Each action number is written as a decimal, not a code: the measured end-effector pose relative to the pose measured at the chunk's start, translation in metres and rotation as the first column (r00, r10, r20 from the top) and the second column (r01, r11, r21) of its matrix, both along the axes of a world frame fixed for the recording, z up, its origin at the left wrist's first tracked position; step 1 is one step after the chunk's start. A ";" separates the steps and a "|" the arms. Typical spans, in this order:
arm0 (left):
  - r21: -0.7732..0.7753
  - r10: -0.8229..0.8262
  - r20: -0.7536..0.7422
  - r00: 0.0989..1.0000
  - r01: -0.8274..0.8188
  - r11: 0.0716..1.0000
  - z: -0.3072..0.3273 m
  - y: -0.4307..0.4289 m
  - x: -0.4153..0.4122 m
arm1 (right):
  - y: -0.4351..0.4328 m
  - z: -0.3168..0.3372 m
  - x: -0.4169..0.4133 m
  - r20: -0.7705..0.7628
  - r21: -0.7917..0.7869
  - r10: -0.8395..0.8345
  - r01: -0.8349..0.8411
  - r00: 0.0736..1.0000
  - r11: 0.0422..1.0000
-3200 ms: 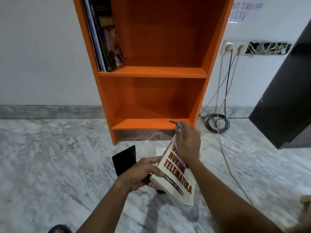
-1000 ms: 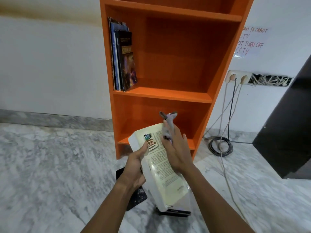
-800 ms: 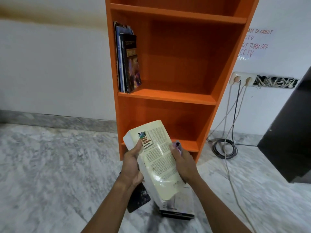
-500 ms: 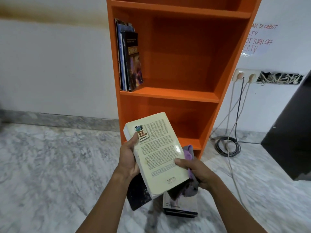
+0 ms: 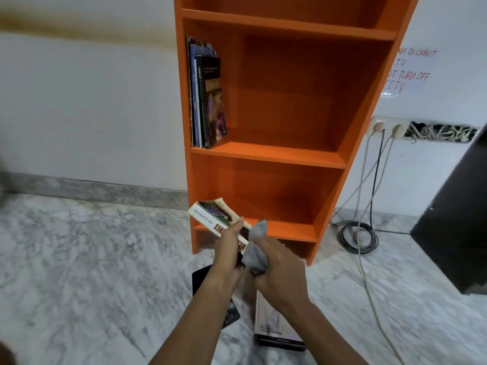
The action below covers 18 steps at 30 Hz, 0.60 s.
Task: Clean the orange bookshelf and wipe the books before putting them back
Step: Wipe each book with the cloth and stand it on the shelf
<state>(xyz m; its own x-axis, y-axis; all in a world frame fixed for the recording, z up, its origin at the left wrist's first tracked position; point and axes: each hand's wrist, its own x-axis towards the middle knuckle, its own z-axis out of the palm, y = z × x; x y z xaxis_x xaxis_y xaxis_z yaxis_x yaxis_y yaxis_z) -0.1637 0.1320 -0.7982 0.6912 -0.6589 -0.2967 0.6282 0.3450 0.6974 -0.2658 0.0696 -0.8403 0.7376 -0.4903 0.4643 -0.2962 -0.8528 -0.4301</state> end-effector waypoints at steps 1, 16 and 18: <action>-0.024 -0.029 0.015 0.999 0.029 0.999 -0.001 0.005 -0.001 | 0.000 -0.001 0.000 -0.030 -0.005 0.031 -0.032 0.999 0.999; -0.168 -0.143 0.214 0.966 0.181 0.969 0.010 0.019 -0.011 | -0.037 0.065 0.007 0.147 0.427 -0.076 0.006 0.986 0.904; -0.182 -0.133 0.206 0.969 0.172 0.968 0.007 0.022 -0.002 | -0.044 0.073 0.003 0.165 0.684 0.002 -0.116 0.986 0.720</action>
<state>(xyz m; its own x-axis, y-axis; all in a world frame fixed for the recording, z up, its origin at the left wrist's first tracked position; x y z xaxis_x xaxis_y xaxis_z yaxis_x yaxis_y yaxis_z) -0.1654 0.1540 -0.7908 0.6091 -0.7928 -0.0230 0.5459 0.3980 0.7373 -0.2632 0.0252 -0.7676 0.7298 -0.6736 0.1165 -0.1423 -0.3163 -0.9379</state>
